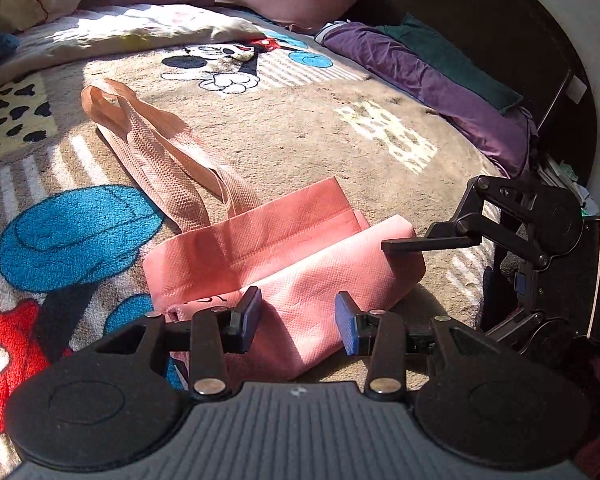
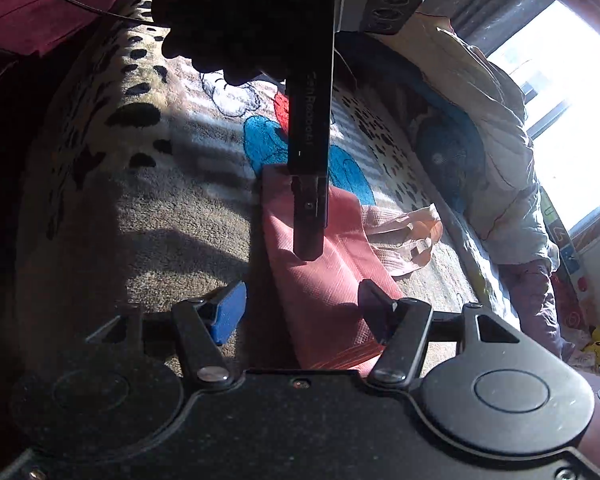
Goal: Fold shopping bag
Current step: 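Press the folded bottom flat with the right tool while the left tool holds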
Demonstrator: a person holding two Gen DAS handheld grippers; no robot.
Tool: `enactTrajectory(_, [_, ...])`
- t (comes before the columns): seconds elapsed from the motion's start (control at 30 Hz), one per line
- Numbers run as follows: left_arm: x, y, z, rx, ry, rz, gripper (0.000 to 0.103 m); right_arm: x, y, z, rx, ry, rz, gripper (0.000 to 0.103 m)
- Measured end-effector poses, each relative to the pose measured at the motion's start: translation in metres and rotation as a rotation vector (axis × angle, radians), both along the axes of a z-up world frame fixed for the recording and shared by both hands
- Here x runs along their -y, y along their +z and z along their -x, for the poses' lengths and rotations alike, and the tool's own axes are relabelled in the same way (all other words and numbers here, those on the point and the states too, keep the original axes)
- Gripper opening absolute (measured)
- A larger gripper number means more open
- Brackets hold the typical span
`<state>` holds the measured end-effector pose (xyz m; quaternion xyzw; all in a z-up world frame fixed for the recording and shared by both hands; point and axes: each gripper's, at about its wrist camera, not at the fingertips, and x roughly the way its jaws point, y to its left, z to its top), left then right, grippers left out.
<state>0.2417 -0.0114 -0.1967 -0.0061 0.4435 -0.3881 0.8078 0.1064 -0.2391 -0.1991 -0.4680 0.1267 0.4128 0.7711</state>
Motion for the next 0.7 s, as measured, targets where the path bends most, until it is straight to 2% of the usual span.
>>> enactTrajectory(0.23, [-0.008, -0.003, -0.013, -0.061, -0.033, 0.049, 0.040, 0.013, 0.011, -0.047, -0.118, 0.008, 0.010, 0.059])
enactTrajectory(0.33, [-0.011, -0.004, -0.013, -0.061, -0.032, 0.066, 0.039, 0.019, 0.008, -0.046, -0.081, 0.040, 0.026, 0.058])
enactTrajectory(0.47, [-0.007, -0.001, -0.009, -0.029, -0.048, 0.040, 0.037, 0.018, -0.006, -0.017, 0.125, 0.130, 0.107, 0.053])
enactTrajectory(0.5, [-0.006, 0.000, -0.008, -0.021, -0.052, 0.034, 0.037, 0.018, -0.009, -0.012, 0.143, 0.138, 0.115, 0.052])
enactTrajectory(0.63, [-0.001, 0.003, -0.004, 0.011, -0.068, 0.008, 0.037, 0.018, -0.009, -0.013, 0.113, 0.133, 0.107, 0.050])
enactTrajectory(0.7, [0.001, 0.004, -0.002, 0.026, -0.076, -0.004, 0.037, 0.019, -0.004, -0.022, 0.034, 0.104, 0.090, 0.049])
